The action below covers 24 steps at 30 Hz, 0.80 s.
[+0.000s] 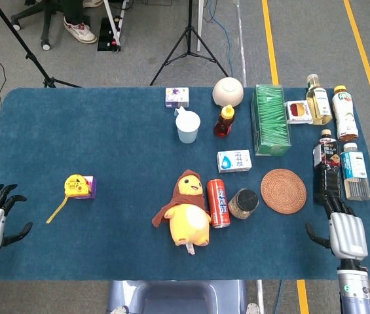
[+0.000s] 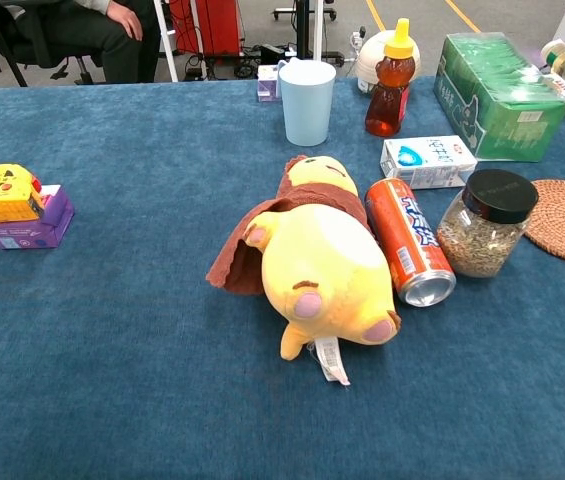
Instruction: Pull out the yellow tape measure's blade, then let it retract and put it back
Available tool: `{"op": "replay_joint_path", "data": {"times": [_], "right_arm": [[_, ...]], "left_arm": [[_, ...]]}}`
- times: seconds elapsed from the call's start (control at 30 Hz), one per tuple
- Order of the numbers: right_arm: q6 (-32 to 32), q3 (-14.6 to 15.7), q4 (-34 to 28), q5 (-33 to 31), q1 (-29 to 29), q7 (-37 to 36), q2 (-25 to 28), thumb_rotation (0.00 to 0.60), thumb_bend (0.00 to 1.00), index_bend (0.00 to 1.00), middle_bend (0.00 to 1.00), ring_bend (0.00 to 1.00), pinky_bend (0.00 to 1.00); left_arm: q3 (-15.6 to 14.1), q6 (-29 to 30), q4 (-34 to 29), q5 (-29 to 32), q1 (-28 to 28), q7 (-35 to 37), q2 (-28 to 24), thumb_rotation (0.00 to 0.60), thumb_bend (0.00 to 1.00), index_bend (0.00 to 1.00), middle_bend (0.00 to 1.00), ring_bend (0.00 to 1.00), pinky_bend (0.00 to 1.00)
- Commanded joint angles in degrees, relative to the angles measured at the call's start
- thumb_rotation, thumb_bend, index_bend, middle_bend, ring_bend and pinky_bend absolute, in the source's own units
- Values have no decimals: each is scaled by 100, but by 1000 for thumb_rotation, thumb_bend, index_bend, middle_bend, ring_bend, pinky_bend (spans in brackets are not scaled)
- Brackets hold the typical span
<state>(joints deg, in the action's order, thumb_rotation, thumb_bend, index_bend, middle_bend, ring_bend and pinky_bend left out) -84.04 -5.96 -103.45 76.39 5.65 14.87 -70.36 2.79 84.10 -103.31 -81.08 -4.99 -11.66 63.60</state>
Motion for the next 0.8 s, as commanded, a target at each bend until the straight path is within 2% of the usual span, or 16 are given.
{"op": "replay_joint_path", "data": {"times": [0.03,0.3,0.53,0.67,0.8], "right_arm": [[-17,12,9,31,-14,-22,0,504,366,169,132,165,245],[-82,49,-13,104,-77,-108,38,504,366,170,132,165,245],[-56,84,-32,111,-110,-175,104,506,365,170,132,165,245],[-64,65,-51,103,-113,-165,131,507,364,169,132,165,244],[-40,56,-71,69,-113,-154,160,506,365,169,132,165,244]], "left_arm": [[-3,-8,1,2,1,18,-17,600,232,300,157,75,194],[49,-165,-14,10,-106,143,-200,600,231,300,157,74,198],[214,-679,-38,249,-444,90,-484,600,233,300,157,75,207],[317,-1208,-36,500,-761,-6,-652,600,233,292,154,75,206],[383,-2097,12,974,-1284,-523,-828,600,232,152,87,54,203]]}}
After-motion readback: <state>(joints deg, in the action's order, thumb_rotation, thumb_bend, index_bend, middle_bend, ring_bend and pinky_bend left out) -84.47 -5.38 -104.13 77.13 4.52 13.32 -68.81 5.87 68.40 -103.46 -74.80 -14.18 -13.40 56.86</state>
